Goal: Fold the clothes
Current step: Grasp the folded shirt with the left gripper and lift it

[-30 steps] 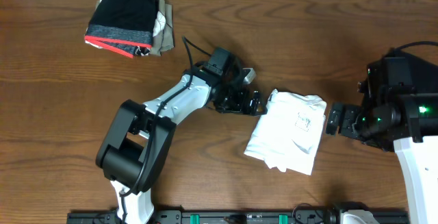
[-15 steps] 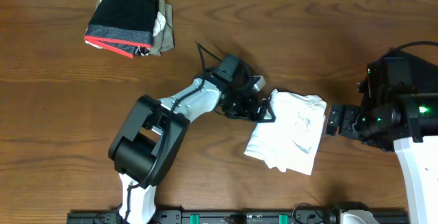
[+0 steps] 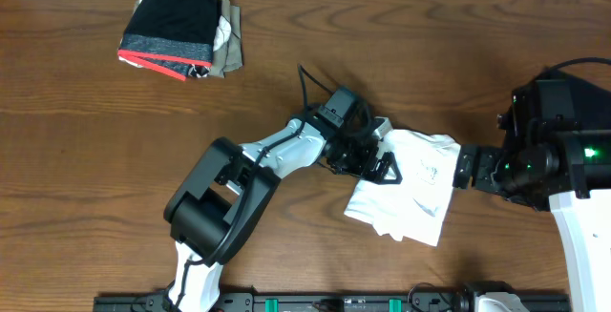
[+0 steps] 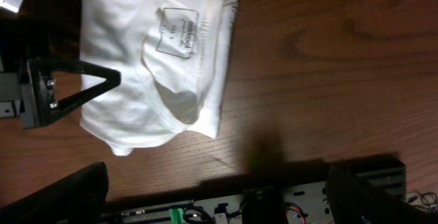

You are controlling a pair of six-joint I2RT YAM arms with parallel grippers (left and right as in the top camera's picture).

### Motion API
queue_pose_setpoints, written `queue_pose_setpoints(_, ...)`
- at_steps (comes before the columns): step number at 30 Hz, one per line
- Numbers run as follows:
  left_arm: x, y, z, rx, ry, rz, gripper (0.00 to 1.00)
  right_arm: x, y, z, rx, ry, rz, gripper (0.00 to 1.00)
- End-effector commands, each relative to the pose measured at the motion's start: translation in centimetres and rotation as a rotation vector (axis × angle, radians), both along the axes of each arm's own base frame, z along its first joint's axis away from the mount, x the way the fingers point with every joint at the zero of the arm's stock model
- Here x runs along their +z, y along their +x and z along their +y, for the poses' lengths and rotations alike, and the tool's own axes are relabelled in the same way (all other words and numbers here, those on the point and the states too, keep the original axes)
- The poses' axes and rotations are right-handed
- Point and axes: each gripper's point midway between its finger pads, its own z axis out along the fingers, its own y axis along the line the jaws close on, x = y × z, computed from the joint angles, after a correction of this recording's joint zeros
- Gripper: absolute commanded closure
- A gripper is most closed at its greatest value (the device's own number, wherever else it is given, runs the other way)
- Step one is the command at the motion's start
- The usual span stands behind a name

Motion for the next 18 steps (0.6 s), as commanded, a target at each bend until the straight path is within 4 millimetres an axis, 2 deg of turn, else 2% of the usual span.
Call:
queue_pose_setpoints(1,-2.7,-0.9,-0.1,0.002,0.054,0.056,0.02,0.5,0.0,0.1,0.01,0.004,-0.018,0.01)
queue_pose_setpoints(5,-3.5,-1.4,-0.2,-0.007,0.065,0.067,0.02,0.4,0.0,0.1,0.01,0.006,-0.017,0.01)
queue_pose_setpoints(8,-3.5,-1.4,-0.3,-0.008,0.065,0.066,0.2,0.5,0.0,0.1,0.002,0.007,-0.019,0.01)
queue_pose_setpoints(12,-3.5,-1.3,-0.3,-0.006,0.065,0.065,0.2,-0.2,-0.4,-0.1,-0.076,0.01,0.009,0.01)
queue_pose_setpoints(15,-3.5,-0.8,-0.1,0.02,0.073,0.074,0.21,-1.2,-0.9,-1.5,-0.159,-0.056,0.034,0.01)
queue_pose_setpoints(18,-3.5,-0.1,0.2,0.054,0.079,0.086,0.4,-2.8,-0.9,-1.5,-0.164,-0.058,0.054,0.05)
